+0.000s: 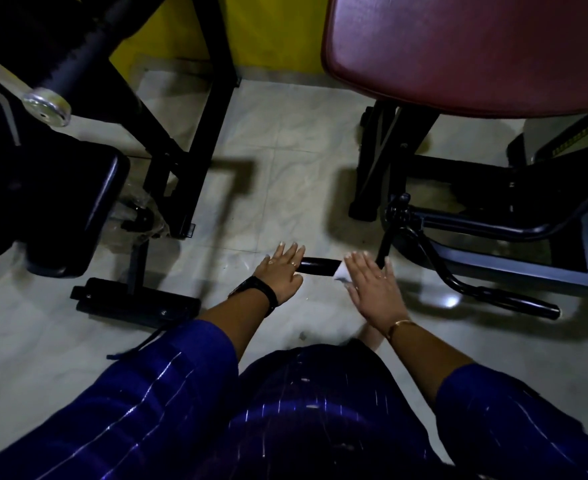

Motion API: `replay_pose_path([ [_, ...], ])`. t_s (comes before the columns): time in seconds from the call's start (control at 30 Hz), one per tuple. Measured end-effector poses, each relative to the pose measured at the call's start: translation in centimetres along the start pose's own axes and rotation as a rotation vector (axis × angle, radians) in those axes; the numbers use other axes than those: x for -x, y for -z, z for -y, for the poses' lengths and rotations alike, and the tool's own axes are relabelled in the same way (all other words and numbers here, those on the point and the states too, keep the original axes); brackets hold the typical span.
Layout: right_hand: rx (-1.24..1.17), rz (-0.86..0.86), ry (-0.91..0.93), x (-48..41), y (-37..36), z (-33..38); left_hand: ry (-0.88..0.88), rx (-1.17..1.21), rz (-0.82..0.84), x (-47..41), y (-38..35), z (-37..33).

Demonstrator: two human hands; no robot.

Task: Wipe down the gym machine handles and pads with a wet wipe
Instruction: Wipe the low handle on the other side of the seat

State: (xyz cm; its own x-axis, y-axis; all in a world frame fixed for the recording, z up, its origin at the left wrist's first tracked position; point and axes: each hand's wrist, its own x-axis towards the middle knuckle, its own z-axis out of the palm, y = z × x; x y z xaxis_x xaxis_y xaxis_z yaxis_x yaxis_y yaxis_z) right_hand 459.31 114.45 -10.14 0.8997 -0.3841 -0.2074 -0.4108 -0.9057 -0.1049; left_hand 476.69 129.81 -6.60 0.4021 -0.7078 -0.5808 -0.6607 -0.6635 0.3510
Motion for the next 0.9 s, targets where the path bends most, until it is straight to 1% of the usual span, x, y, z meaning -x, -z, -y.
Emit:
replay_pose_path([
  [0.07, 0.028, 0.032, -0.017, 0.1, -0.1, -0.6, -0.007, 0.015, -0.006, 0.0, -0.1, 0.3],
  [0.2, 0.056, 0.063, -0.039, -1.9, 0.6, 1.8, 0.045, 0.220, -0.004, 0.0, 0.1, -0.3],
  [0.27, 0.031, 0.021, 0.007, -3.1, 0.6, 3.6, 0.064, 0.287, -0.009, -0.1, 0.2, -0.5],
  [0.33, 0.032, -0.061, 0.097, -3.9, 0.5, 5.5, 0.065, 0.279, -0.008, -0.1, 0.2, -0.4],
  [0.4, 0.043, -0.080, 0.193, -3.9, 0.3, 6.9, 0.049, 0.201, 0.000, 0.1, 0.1, -0.3],
  [0.43, 0.051, -0.114, 0.220, -3.6, 0.1, 7.2, 0.030, 0.125, -0.007, 0.2, -0.1, -0.1],
  [0.5, 0.033, -0.247, 0.260, -2.4, -0.5, 6.6, -0.024, -0.067, -0.041, 0.6, -0.8, 0.5],
  [0.57, -0.040, -0.360, 0.347, -0.7, -1.9, 5.6, -0.066, -0.238, -0.078, 1.1, -1.5, 1.3],
  [0.6, -0.077, -0.362, 0.371, 0.2, -2.5, 5.5, -0.078, -0.294, -0.092, 1.3, -1.7, 1.6],
  [0.63, -0.106, -0.355, 0.356, 1.0, -3.3, 5.6, -0.087, -0.331, -0.100, 1.4, -1.9, 1.8],
  [0.67, -0.171, -0.330, 0.296, 1.5, -4.1, 5.8, -0.093, -0.354, -0.106, 1.5, -1.9, 2.0],
  [0.7, -0.303, -0.307, 0.190, 1.9, -4.5, 6.4, -0.099, -0.368, -0.110, 1.5, -1.9, 2.0],
  [0.77, -0.735, -0.205, -0.151, 2.1, -4.9, 7.6, -0.106, -0.377, -0.118, 1.5, -1.8, 2.1],
  [0.83, -1.078, -0.035, -0.569, 1.3, -4.6, 8.4, -0.108, -0.375, -0.119, 1.5, -1.8, 2.1],
  [0.87, -1.274, 0.044, -0.738, 0.6, -4.3, 8.7, -0.107, -0.374, -0.115, 1.6, -1.8, 2.1],
  [0.9, -1.498, 0.103, -0.854, 0.0, -4.1, 9.0, -0.107, -0.375, -0.111, 1.6, -1.8, 2.1],
])
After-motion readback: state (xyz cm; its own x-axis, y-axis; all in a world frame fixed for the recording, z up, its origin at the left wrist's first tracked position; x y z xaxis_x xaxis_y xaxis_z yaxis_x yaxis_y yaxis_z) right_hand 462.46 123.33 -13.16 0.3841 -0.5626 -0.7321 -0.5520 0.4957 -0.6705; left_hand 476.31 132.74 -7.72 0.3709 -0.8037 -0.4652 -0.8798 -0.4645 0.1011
